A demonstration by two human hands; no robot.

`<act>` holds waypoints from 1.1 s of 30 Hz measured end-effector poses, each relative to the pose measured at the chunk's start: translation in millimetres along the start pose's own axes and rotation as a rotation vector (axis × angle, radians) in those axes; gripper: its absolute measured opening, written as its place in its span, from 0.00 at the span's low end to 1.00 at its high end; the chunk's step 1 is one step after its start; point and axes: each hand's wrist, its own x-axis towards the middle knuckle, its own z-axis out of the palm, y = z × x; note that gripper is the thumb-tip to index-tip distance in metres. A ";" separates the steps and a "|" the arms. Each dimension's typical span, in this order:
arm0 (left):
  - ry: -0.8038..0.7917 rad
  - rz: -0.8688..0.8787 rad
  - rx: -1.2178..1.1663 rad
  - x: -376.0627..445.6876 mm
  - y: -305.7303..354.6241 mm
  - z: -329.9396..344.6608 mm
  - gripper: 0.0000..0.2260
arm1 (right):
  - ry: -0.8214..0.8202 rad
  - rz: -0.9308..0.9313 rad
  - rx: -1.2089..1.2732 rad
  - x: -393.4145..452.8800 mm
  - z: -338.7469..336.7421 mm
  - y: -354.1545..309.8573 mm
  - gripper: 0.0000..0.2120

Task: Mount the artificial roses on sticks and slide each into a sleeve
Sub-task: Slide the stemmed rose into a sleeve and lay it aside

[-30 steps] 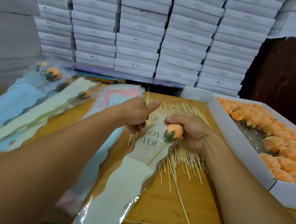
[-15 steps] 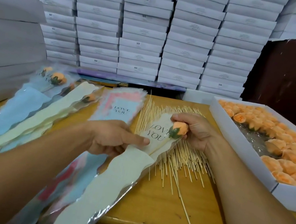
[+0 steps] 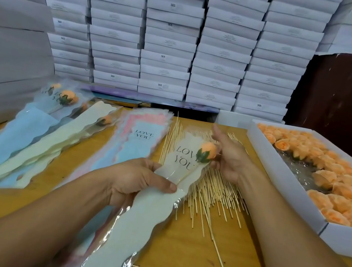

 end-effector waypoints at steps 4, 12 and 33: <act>0.065 0.048 -0.105 0.2 10.9 -5.2 0.14 | -0.070 0.120 -0.172 -9.8 0.9 -9.5 0.42; 0.344 0.216 -0.237 13.8 30.0 -43.5 0.06 | -0.853 0.271 -0.500 -58.9 66.8 -4.6 0.12; 0.292 0.208 -0.104 -3.6 8.0 -40.6 0.14 | -0.579 0.224 -0.256 -65.1 96.1 11.9 0.05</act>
